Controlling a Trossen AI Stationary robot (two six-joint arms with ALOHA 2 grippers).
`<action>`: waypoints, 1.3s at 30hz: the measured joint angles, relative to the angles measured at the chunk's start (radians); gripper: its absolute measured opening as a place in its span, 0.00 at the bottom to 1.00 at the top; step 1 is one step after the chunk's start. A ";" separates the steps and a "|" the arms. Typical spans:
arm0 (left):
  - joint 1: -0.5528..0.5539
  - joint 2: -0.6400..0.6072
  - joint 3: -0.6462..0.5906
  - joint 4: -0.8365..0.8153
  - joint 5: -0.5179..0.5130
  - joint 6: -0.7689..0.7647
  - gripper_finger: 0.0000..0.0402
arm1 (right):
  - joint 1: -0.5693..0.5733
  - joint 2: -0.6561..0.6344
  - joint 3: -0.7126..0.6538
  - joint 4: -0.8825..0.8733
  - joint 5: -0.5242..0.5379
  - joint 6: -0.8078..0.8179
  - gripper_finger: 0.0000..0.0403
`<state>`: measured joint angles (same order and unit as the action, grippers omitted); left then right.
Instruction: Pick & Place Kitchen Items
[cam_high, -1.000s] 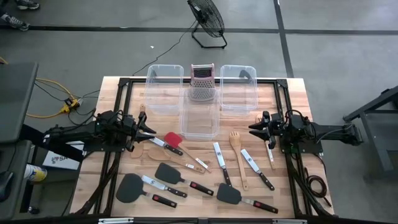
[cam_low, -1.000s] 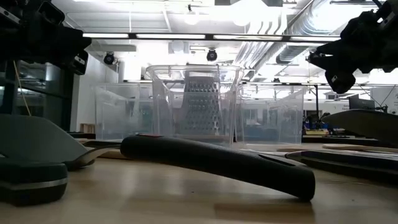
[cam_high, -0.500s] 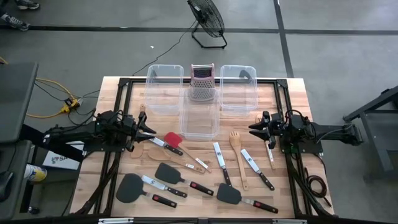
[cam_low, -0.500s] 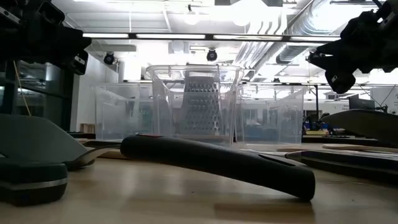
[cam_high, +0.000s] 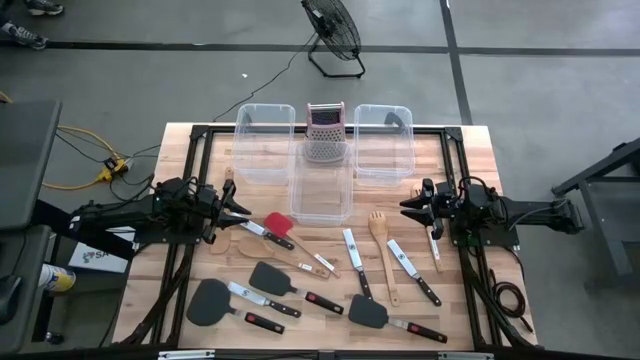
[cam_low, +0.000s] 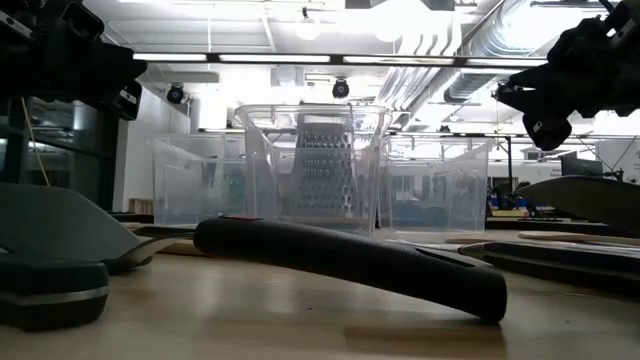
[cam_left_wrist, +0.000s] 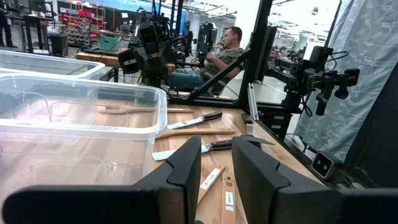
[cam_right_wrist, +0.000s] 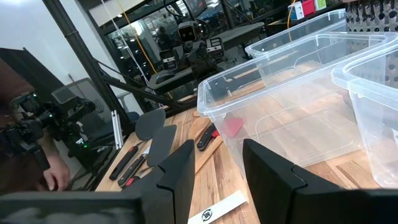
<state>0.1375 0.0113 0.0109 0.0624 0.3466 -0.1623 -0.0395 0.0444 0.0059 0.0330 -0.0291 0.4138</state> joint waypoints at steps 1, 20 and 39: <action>0.000 0.000 0.000 0.000 0.000 0.000 0.22 | 0.000 0.000 0.000 0.000 0.000 0.000 0.32; 0.000 0.000 0.000 0.000 0.000 0.000 0.22 | 0.000 0.000 0.000 0.015 0.173 -0.213 0.32; 0.000 0.000 0.000 0.000 0.000 0.000 0.22 | 0.000 0.012 0.000 0.027 0.315 -0.048 0.32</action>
<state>0.1371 0.0109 0.0109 0.0623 0.3462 -0.1623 -0.0395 0.0563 0.0056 0.0601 0.2854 0.3661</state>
